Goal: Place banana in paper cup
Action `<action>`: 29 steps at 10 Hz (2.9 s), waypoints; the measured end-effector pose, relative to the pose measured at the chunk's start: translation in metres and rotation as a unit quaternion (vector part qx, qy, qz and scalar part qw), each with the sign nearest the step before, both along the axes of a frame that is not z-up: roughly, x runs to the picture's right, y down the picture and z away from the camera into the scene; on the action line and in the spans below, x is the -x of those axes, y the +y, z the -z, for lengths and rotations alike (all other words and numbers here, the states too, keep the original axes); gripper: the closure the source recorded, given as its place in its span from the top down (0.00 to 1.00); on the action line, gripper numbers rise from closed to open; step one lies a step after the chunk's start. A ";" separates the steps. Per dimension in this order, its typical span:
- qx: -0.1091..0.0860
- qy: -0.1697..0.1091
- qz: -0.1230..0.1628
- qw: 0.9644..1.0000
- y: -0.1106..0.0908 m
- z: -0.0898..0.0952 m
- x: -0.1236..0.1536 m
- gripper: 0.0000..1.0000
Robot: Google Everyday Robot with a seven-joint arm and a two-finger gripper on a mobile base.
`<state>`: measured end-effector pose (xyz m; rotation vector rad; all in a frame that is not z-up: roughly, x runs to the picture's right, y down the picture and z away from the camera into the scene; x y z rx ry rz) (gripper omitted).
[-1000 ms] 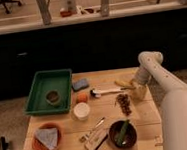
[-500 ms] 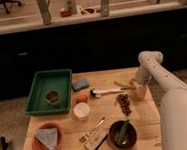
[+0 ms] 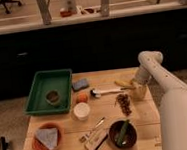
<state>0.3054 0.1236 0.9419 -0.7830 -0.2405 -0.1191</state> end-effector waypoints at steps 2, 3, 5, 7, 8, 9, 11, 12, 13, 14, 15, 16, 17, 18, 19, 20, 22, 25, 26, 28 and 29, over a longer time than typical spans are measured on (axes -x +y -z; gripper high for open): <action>0.000 0.000 0.000 1.000 0.000 0.000 0.000 0.77; 0.000 0.000 0.000 1.000 0.000 0.000 0.000 0.77; 0.000 0.000 0.000 1.000 0.000 0.000 0.000 0.77; 0.000 0.000 0.000 1.000 0.000 0.000 0.000 0.76; 0.000 0.000 0.000 1.000 0.000 0.000 0.000 0.74; 0.000 0.000 0.000 1.000 0.000 0.000 0.000 0.70; 0.000 0.000 0.000 1.000 0.000 0.000 0.000 0.78; 0.000 0.000 0.000 1.000 0.000 0.000 0.000 0.80; 0.000 0.000 0.000 1.000 0.000 0.000 0.000 0.80; 0.000 0.000 0.000 1.000 0.000 0.000 0.000 0.80; 0.000 0.000 0.000 1.000 0.000 0.000 0.000 0.80; 0.000 0.000 0.000 1.000 0.000 0.000 0.000 0.80; 0.000 0.000 0.000 1.000 0.000 0.000 0.000 0.79; 0.000 0.000 0.000 1.000 0.000 0.000 0.000 0.72; 0.000 0.000 0.000 1.000 0.000 0.000 0.000 0.62; 0.000 0.000 0.000 1.000 0.000 0.000 0.000 0.52; -0.001 0.000 -0.001 1.000 -0.002 0.001 -0.001 0.32; 0.003 0.003 0.000 1.000 -0.003 0.007 -0.005 0.31; 0.001 0.001 0.000 1.000 -0.004 0.006 -0.003 0.41; -0.021 -0.014 0.008 1.000 -0.011 0.015 0.004 0.61; -0.037 -0.021 0.012 0.999 -0.018 0.026 0.005 0.72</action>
